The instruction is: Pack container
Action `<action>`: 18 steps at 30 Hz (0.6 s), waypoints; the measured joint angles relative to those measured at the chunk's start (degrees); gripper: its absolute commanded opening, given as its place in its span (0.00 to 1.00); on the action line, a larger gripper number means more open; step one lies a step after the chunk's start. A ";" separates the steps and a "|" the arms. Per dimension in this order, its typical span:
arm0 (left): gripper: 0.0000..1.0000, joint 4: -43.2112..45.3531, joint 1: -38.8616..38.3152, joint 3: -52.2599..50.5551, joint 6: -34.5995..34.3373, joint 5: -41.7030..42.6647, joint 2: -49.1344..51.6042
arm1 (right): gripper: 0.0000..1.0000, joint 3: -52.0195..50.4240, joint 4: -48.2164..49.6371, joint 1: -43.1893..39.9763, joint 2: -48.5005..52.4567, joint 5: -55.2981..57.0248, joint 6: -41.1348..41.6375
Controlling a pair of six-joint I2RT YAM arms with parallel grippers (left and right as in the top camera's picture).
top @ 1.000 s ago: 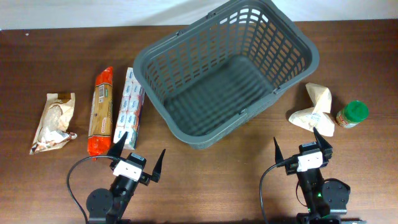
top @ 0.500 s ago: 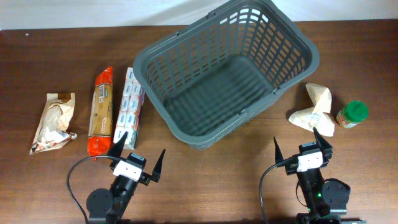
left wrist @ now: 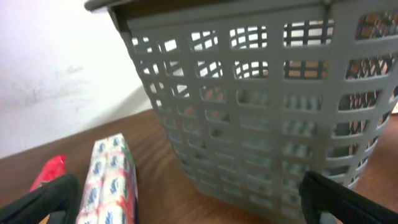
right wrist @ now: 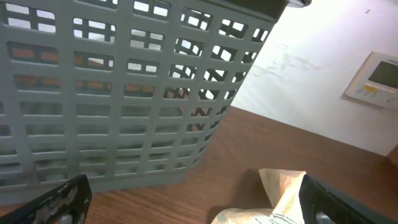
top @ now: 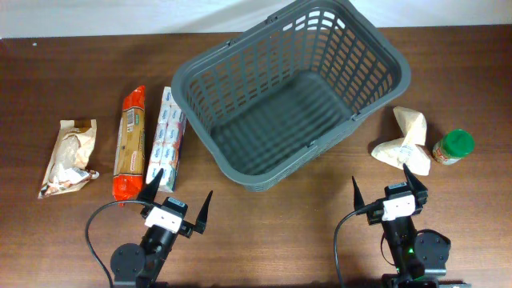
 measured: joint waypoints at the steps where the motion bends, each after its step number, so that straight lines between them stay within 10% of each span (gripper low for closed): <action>1: 0.99 -0.15 0.00 0.00 0.00 0.00 0.00 | 0.99 0.00 0.00 0.00 0.00 0.00 -0.04; 18: 0.99 -22.80 0.00 14.82 -11.50 0.09 0.20 | 0.99 0.00 0.28 0.00 0.00 -2.64 2.05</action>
